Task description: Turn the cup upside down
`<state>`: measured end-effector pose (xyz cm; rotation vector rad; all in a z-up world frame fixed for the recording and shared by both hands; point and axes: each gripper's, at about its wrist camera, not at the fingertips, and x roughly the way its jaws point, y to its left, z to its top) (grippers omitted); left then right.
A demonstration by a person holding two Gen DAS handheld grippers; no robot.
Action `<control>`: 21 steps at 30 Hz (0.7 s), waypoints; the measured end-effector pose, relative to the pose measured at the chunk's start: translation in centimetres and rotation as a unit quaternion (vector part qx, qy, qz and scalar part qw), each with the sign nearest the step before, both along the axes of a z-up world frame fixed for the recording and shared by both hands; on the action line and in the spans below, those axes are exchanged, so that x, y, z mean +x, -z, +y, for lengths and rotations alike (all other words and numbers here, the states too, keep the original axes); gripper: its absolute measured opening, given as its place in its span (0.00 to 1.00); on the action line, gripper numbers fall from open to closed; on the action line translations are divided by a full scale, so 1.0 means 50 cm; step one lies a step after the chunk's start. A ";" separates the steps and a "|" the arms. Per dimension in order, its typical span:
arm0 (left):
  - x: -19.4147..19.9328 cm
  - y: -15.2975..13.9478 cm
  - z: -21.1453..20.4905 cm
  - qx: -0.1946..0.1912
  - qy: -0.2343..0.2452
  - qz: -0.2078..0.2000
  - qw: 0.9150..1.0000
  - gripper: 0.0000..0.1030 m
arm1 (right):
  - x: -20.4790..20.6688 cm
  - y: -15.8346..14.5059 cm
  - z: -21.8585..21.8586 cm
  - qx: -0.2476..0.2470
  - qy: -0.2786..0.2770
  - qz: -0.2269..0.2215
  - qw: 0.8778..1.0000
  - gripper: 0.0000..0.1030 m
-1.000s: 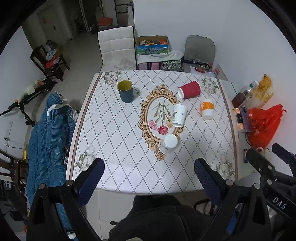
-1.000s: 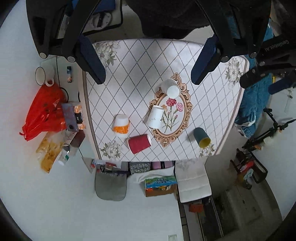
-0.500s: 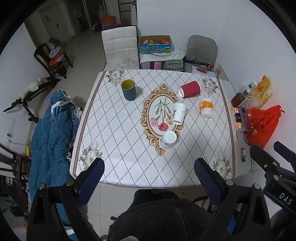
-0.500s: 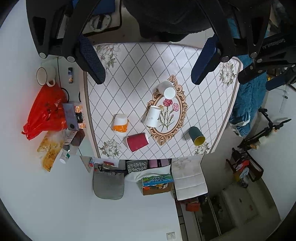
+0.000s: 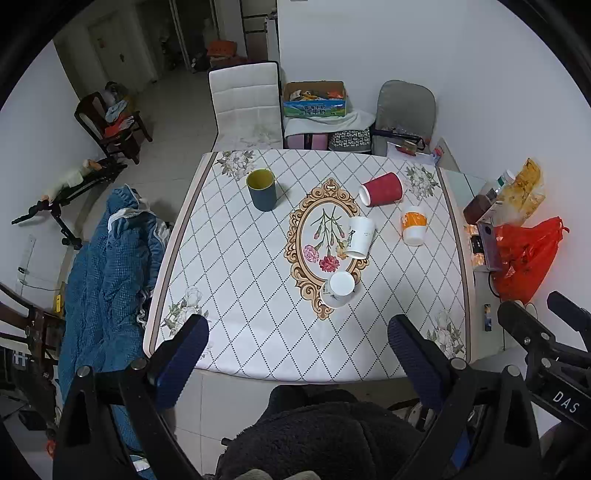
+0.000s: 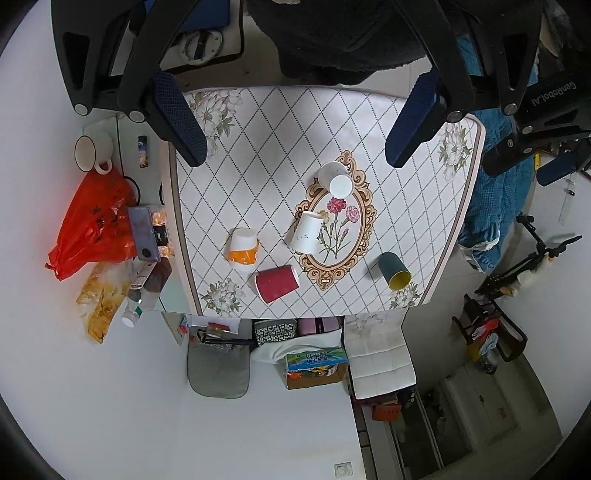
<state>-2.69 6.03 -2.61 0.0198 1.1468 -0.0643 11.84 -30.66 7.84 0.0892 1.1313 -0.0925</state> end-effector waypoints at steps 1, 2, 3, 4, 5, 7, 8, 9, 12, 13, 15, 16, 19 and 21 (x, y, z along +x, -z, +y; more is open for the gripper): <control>0.000 -0.001 0.001 0.000 -0.001 0.000 1.000 0.96 | 0.001 0.000 0.001 0.000 -0.001 0.000 1.000 0.96; 0.000 -0.002 0.001 0.001 -0.001 -0.001 1.000 0.96 | 0.000 -0.001 0.002 0.000 -0.002 0.001 1.000 0.96; 0.000 -0.002 0.001 0.003 -0.001 -0.001 1.000 0.96 | 0.000 -0.001 0.001 0.001 -0.002 0.002 1.000 0.96; -0.001 -0.003 0.002 0.004 -0.002 -0.002 1.000 0.96 | 0.000 -0.002 0.002 0.001 -0.003 0.002 1.000 0.96; -0.002 -0.004 0.003 0.004 -0.002 -0.003 1.000 0.96 | 0.001 -0.001 0.003 0.001 -0.004 0.002 1.000 0.96; -0.001 -0.004 0.003 0.004 -0.003 -0.002 1.000 0.96 | 0.000 -0.001 0.003 0.001 -0.004 0.002 1.000 0.96; -0.001 -0.004 0.003 0.004 -0.002 -0.002 1.000 0.96 | 0.001 -0.001 0.003 0.001 -0.004 0.002 1.000 0.96; -0.001 -0.004 0.003 0.004 -0.002 -0.002 1.000 0.96 | 0.001 -0.001 0.003 0.000 -0.003 0.002 1.000 0.96; -0.001 -0.005 0.004 0.004 -0.002 -0.001 1.000 0.96 | 0.000 -0.001 0.004 0.001 -0.003 0.002 1.000 0.96; 0.000 -0.004 0.003 0.003 -0.003 -0.002 1.000 0.96 | -0.001 -0.002 0.004 -0.001 -0.003 0.002 1.000 0.96; 0.000 -0.006 0.004 0.006 -0.003 -0.003 1.000 0.96 | -0.002 -0.001 0.005 0.000 -0.005 0.002 1.000 0.96; -0.001 -0.004 0.002 0.006 -0.003 -0.003 1.000 0.96 | -0.002 -0.001 0.005 0.000 -0.004 0.003 1.000 0.96; -0.004 -0.005 0.001 0.007 -0.004 -0.004 1.000 0.96 | -0.003 -0.001 0.006 -0.001 -0.006 0.003 1.000 0.96; -0.011 -0.006 0.004 0.009 -0.003 -0.006 1.000 0.96 | -0.004 0.001 0.007 0.001 -0.006 0.003 1.000 0.96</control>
